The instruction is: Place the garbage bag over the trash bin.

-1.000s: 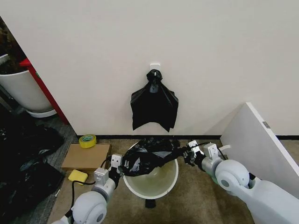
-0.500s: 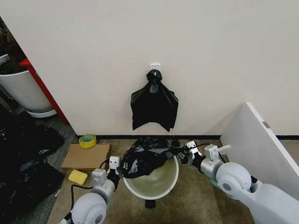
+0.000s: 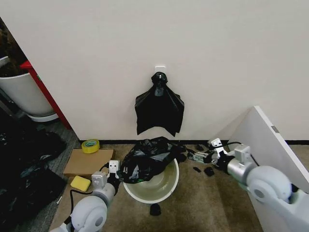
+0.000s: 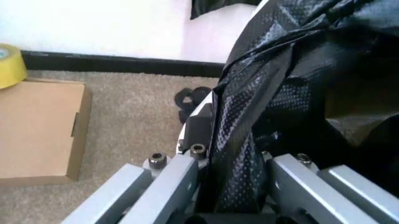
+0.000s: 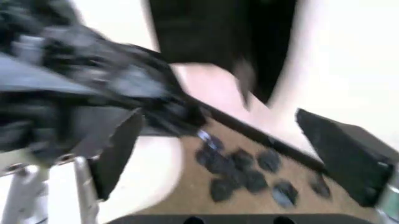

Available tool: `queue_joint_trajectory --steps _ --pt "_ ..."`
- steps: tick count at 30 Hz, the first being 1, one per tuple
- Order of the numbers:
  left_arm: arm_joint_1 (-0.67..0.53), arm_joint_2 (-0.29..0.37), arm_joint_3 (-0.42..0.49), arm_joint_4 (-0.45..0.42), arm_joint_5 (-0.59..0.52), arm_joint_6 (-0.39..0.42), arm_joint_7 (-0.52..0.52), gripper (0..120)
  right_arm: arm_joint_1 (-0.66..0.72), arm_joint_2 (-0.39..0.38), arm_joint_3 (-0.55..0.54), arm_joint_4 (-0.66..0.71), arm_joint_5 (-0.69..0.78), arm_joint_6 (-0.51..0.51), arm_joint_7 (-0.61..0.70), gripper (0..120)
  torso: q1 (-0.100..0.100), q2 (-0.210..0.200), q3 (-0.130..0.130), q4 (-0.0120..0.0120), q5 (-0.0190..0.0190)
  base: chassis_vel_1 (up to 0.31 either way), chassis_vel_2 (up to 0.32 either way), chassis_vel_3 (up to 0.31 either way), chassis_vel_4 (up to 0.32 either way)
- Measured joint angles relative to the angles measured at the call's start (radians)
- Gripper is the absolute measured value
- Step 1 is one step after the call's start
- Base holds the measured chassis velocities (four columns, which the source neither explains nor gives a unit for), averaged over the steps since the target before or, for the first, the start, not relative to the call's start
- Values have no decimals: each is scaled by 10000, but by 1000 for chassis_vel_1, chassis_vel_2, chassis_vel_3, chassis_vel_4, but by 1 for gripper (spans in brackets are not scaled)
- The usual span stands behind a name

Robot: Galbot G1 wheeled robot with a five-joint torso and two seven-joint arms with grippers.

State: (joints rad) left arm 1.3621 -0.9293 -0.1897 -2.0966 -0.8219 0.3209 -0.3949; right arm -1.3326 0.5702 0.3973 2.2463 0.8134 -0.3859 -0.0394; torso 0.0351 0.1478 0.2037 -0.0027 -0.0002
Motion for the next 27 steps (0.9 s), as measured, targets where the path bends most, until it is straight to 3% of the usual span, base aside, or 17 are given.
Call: queue_joint_trajectory --steps 4,8,14,18,27 --pt "11 134 -78 -124 -29 120 37 1 -159 -173 -274 604 -795 482 -823 99 0 0 0 1 -1 0 0 0 0" --pt "59 341 -35 -504 49 402 171 1 563 -263 -1668 1185 -1674 615 -1768 100 0 0 0 4 1 0 0 0 0" --pt "124 563 226 -724 284 460 365 1 1042 -117 -2321 1117 -1890 512 -1762 100 0 0 1 2 2 0 0 0 0" --pt "183 603 302 -823 391 484 418 1 1199 18 -2710 970 -2000 266 -1620 91 0 0 1 4 2 0 0 0 0" --pt "276 551 425 -925 640 500 488 1 1199 83 -3108 648 -2251 189 -1417 55 0 -1 1 3 3 0 0 0 0"
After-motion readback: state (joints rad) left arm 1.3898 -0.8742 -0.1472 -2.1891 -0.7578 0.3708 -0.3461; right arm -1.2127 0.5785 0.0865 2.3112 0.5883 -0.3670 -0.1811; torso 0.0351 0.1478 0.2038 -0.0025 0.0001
